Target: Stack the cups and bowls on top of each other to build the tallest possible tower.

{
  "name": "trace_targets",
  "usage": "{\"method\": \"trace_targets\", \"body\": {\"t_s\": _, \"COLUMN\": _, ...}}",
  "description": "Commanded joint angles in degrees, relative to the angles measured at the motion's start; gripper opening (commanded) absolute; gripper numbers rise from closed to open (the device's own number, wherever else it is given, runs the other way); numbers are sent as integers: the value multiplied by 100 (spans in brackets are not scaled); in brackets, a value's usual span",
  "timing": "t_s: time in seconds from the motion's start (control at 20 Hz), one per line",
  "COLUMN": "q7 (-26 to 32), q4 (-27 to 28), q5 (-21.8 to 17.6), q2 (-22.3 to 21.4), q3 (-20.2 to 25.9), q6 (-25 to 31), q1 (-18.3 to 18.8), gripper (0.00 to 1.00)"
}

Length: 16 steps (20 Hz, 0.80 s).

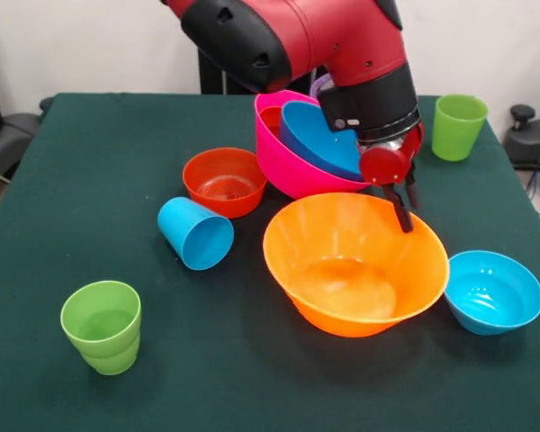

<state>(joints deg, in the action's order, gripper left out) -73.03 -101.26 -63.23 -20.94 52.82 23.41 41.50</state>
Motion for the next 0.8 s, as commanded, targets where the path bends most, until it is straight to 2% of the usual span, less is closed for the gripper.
{"method": "trace_targets", "body": {"t_s": 0.05, "q7": -569, "q4": -149, "q5": -1089, "q2": -280, "q3": -952, "q6": -657, "q1": -752, "gripper": 100}}
{"method": "trace_targets", "body": {"t_s": 0.25, "q7": -1043, "q4": 25, "q5": -1381, "q2": -370, "q3": -1448, "q6": -1079, "q1": -1215, "gripper": 100}}
{"method": "trace_targets", "body": {"t_s": 0.4, "q7": -1673, "q4": 330, "q5": -1746, "q2": -393, "q3": -2174, "q6": -1617, "q1": -1886, "gripper": 100}}
{"method": "trace_targets", "body": {"t_s": 0.5, "q7": -1891, "q4": 523, "q5": -1807, "q2": -406, "q3": -2590, "q6": -1878, "q1": -2237, "gripper": 100}}
{"method": "trace_targets", "body": {"t_s": 0.7, "q7": -2206, "q4": 827, "q5": -1608, "q2": -521, "q3": -3297, "q6": -2162, "q1": -2915, "gripper": 100}}
{"method": "trace_targets", "body": {"t_s": 0.8, "q7": -2179, "q4": 886, "q5": -1427, "q2": -545, "q3": -3401, "q6": -2154, "q1": -3023, "gripper": 100}}
